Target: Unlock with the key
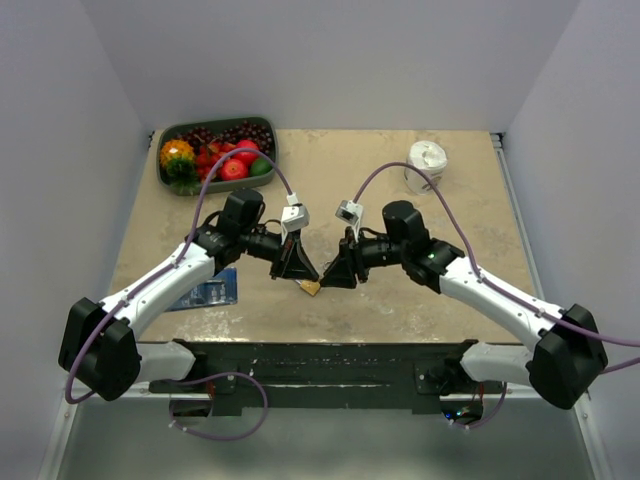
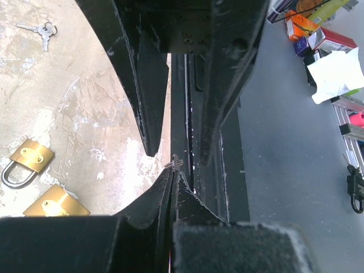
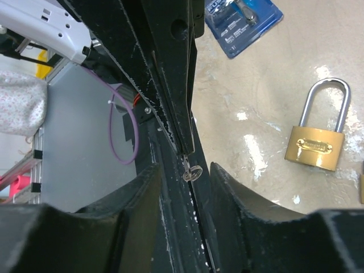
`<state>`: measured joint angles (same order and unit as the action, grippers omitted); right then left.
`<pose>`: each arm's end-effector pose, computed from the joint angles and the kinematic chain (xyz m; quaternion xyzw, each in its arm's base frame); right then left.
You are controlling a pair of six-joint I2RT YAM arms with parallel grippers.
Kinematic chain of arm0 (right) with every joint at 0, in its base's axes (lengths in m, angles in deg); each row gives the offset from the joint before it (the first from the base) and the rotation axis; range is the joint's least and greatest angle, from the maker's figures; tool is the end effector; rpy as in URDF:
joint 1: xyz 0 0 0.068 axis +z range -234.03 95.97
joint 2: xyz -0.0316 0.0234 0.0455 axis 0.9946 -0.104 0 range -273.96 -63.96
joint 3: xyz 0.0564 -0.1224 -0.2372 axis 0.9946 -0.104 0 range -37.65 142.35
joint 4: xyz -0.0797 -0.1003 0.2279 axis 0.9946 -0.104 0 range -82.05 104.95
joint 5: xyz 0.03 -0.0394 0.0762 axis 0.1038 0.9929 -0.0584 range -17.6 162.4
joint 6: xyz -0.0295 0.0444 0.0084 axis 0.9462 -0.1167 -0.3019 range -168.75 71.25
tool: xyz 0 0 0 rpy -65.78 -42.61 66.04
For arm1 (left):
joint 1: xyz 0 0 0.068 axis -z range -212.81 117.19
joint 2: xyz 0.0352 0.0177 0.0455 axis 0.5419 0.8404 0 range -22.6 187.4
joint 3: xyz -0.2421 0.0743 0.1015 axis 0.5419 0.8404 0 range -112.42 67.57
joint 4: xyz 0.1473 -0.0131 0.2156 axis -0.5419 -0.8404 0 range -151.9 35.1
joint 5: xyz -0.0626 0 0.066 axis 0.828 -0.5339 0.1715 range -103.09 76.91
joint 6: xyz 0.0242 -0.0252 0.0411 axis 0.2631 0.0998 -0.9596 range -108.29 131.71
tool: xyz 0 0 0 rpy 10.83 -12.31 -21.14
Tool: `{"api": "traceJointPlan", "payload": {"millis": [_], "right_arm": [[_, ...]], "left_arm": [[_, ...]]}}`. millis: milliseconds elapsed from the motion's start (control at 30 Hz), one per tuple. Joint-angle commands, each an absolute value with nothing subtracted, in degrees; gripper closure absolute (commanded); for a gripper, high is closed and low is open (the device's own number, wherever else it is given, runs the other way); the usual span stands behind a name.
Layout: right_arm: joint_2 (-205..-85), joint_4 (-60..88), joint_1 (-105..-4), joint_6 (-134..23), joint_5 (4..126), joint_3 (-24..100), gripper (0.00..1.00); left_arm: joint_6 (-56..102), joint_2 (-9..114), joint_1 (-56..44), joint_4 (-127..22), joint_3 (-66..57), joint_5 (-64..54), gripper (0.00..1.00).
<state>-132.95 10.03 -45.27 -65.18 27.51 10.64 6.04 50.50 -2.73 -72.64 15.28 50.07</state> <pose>0.1910 0.1855 0.2865 -0.3510 0.7280 0.5144 0.2867 0.2126 -0.1598 0.2790 0.4519 0.6606 -0.5393 0.2617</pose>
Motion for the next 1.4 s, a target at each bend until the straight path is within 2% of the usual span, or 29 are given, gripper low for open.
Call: {"api": "traceJointPlan", "payload": {"millis": [0,400,500,533,667,733,767,833,867,967,1000,1167,1367], "right_arm": [[-134.09,12.4,-45.27,-64.84,24.06,12.71,0.59],[-135.41,14.16,-45.27,-65.45,23.09,11.92,0.81],[-135.5,14.34,-45.27,-65.71,22.91,11.75,0.91],[-135.68,14.43,-45.27,-65.72,22.74,11.57,1.0],[-135.68,14.69,-45.27,-66.24,22.74,11.04,1.0],[-135.07,14.69,-45.18,-67.2,25.0,10.61,1.0],[-134.63,14.69,-45.36,-67.73,25.98,10.34,1.0],[-133.92,14.69,-45.53,-68.87,31.31,9.64,1.0],[-133.22,14.69,-46.67,-69.23,32.57,9.46,1.0],[-132.26,17.23,-53.84,-71.33,33.11,7.36,1.0],[-131.99,18.46,-56.32,-71.95,32.85,6.48,1.0],[-129.79,18.56,-68.45,-72.83,36.09,3.84,1.0],[-126.1,17.15,-72.08,-73.27,44.44,3.13,1.0]], "left_arm": [[4.41,50.17,-2.58,-72.48,13.26,52.22,1.0],[4.41,50.26,-2.67,-72.13,13.26,52.74,1.0],[4.5,50.35,-2.58,-72.04,13.26,52.74,1.0],[4.5,50.35,-2.58,-71.95,13.26,52.66,1.0],[6.17,50.26,-2.58,-69.5,13.78,51.25,1.0],[9.41,49.74,-2.67,-65.56,14.4,49.15,0.88],[10.64,49.47,-2.58,-63.79,15.36,48.53,0.68],[14.77,48.33,-2.58,-59.41,16.33,44.5,0.4],[15.83,47.11,-2.67,-58.08,17.29,42.39,0.23],[19.96,45.26,-2.58,-53.25,19.4,31.77,0.05],[22.23,44.47,-2.58,-52.45,19.93,26.0,0.04],[32.0,43.84,-1.97,-45.6,25.81,14.53,0.06],[50.43,49.45,2.6,-37.24,31.62,3.8,0.07]]}}
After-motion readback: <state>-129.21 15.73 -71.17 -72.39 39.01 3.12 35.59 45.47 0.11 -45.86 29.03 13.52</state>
